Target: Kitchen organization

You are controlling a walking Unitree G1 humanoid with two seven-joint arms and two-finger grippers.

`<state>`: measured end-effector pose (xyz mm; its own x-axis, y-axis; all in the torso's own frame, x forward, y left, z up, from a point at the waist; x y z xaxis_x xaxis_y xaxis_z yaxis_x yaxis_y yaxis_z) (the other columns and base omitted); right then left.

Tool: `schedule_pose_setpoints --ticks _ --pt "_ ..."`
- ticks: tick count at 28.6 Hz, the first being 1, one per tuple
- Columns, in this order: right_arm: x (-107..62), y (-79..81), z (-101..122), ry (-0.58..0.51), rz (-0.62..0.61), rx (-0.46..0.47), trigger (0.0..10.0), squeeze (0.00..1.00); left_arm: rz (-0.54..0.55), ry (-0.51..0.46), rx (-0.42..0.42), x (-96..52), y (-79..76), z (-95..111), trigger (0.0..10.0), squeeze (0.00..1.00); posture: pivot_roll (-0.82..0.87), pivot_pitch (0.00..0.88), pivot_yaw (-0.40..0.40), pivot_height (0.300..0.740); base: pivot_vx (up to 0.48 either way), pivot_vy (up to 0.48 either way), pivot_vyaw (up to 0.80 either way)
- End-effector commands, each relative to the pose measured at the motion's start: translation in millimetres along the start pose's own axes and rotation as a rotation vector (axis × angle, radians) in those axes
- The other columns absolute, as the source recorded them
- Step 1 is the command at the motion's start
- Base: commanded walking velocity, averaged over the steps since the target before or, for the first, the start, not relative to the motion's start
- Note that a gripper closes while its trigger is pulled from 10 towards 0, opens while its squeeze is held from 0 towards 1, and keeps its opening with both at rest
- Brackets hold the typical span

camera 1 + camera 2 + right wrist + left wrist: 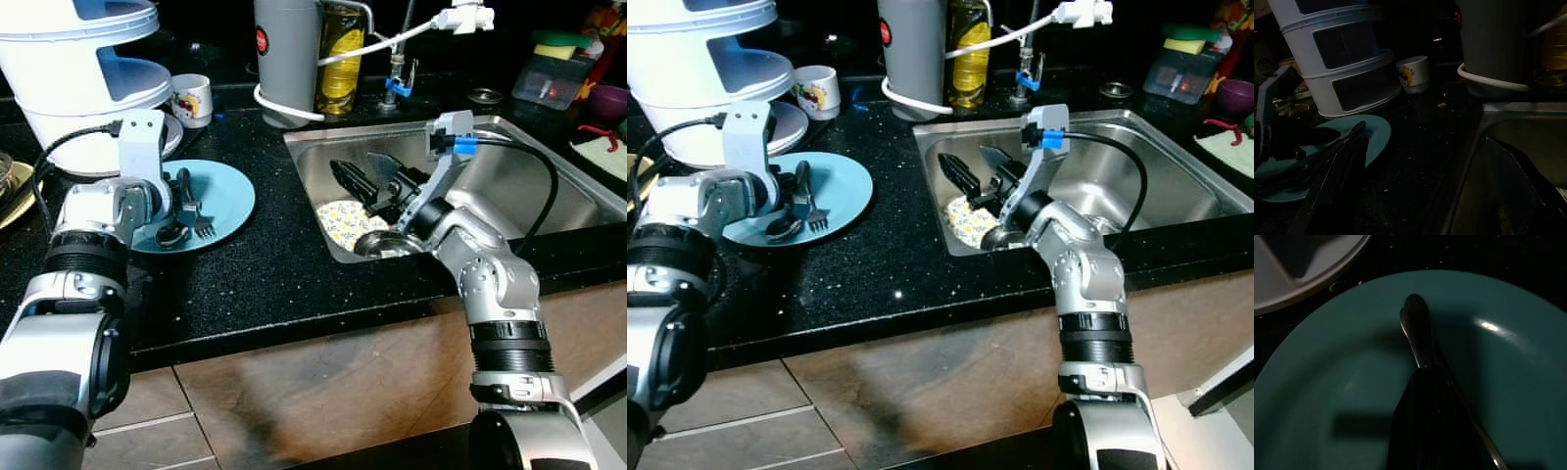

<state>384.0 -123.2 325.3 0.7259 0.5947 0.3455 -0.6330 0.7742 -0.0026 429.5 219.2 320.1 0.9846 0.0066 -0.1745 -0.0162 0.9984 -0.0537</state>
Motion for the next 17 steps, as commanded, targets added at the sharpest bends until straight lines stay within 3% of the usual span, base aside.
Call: schedule_pose_setpoints --ticks 1,3,4,10,13,17 --pt "-2.2 -0.9 -0.5 0.007 -0.004 0.001 10.0 0.0 -0.01 -0.034 -0.029 -3.6 2.3 12.6 0.0 0.0 0.04 0.165 0.014 0.74 0.0 0.0 0.0" --pt "-2.8 -3.3 4.1 -0.005 -0.012 0.0 10.0 0.0 -0.046 -0.133 -0.063 -9.0 -3.1 33.7 0.0 0.0 0.04 0.166 0.013 0.74 0.0 0.0 0.0" --pt "-3.3 -5.7 9.6 -0.024 -0.018 0.013 10.0 0.0 -0.082 -0.215 -0.104 -16.3 -8.2 53.7 0.0 0.0 0.04 0.166 0.013 0.74 0.0 0.0 0.0" --pt "-4.1 -7.0 17.0 -0.071 -0.034 0.075 10.0 0.0 -0.116 -0.259 -0.14 -27.8 -14.6 74.0 0.0 0.0 0.03 0.159 0.012 0.74 0.0 0.0 0.0" --pt "-4.4 -5.7 17.0 -0.074 -0.033 0.08 10.0 0.0 -0.167 -0.267 -0.137 -32.3 -18.6 77.0 0.0 0.0 0.03 0.159 0.012 0.74 0.0 0.0 0.0" --pt "-4.9 -4.8 14.7 -0.069 -0.035 0.086 10.0 0.0 -0.128 -0.201 -0.122 -26.0 -13.2 61.0 0.0 0.0 0.03 0.172 0.015 0.74 0.0 0.0 0.0"
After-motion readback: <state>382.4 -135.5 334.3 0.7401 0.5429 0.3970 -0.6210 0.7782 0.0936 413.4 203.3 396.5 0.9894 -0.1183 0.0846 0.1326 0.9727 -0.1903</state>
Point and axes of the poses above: a point about 5 cm out from each wrist's last joint towards the gripper, its own x axis pointing out of the wrist towards the gripper, its own z axis along the axis of the wrist's last joint, y = z × x, the point moved 2 cm from there along x, pointing out of the wrist towards the gripper, and after that the axes turned 3 degrees about -x, right-handed, at the moved point
